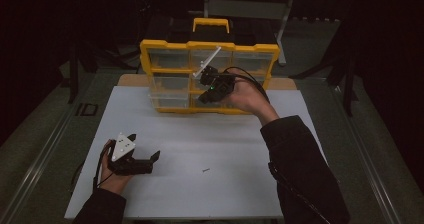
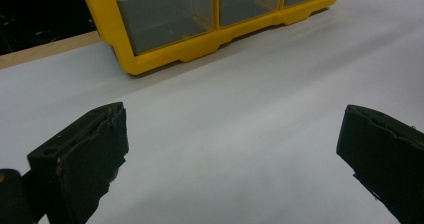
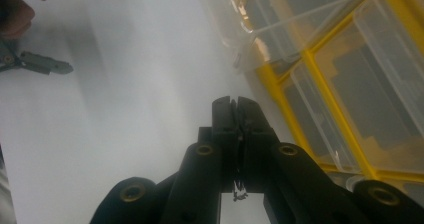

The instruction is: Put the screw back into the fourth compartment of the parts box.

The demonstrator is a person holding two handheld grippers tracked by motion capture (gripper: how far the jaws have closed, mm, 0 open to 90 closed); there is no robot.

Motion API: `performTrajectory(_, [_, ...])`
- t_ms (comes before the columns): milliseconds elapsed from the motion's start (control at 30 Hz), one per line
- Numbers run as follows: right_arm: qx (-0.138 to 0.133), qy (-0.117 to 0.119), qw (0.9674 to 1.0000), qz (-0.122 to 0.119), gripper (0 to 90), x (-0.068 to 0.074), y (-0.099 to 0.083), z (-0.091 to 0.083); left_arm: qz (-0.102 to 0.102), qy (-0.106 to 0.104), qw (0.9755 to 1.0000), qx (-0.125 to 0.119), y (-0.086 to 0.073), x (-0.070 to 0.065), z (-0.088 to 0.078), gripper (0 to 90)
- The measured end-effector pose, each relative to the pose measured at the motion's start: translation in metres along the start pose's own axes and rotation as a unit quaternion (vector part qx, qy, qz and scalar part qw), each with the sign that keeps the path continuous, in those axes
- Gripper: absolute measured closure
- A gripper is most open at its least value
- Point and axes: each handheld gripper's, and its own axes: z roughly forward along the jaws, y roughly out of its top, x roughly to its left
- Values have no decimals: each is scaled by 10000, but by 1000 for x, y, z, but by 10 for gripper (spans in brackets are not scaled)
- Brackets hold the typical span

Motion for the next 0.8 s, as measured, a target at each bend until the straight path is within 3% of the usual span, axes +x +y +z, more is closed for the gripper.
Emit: performTrajectory(800, [-105,-61,9997,218,877,-4,26,-2,-9,-10,10000,1,0,0,0,8])
